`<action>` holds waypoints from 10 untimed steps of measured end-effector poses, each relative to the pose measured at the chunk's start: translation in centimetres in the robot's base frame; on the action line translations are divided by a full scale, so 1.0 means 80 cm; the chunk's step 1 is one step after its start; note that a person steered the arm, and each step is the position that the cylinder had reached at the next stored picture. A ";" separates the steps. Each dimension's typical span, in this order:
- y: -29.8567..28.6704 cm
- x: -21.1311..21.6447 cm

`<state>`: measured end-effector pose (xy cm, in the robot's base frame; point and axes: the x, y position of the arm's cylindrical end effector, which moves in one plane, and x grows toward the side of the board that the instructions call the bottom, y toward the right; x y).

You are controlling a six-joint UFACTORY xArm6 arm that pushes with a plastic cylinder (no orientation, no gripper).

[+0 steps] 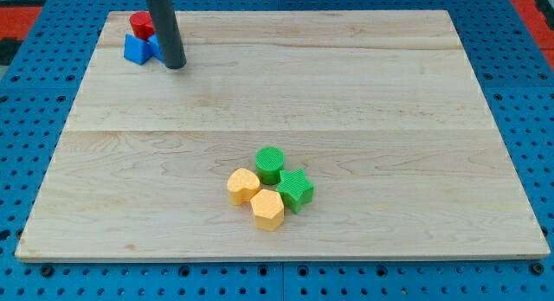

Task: Point your arm below the triangle

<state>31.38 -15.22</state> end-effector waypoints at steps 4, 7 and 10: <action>0.005 0.001; 0.015 0.001; 0.017 0.029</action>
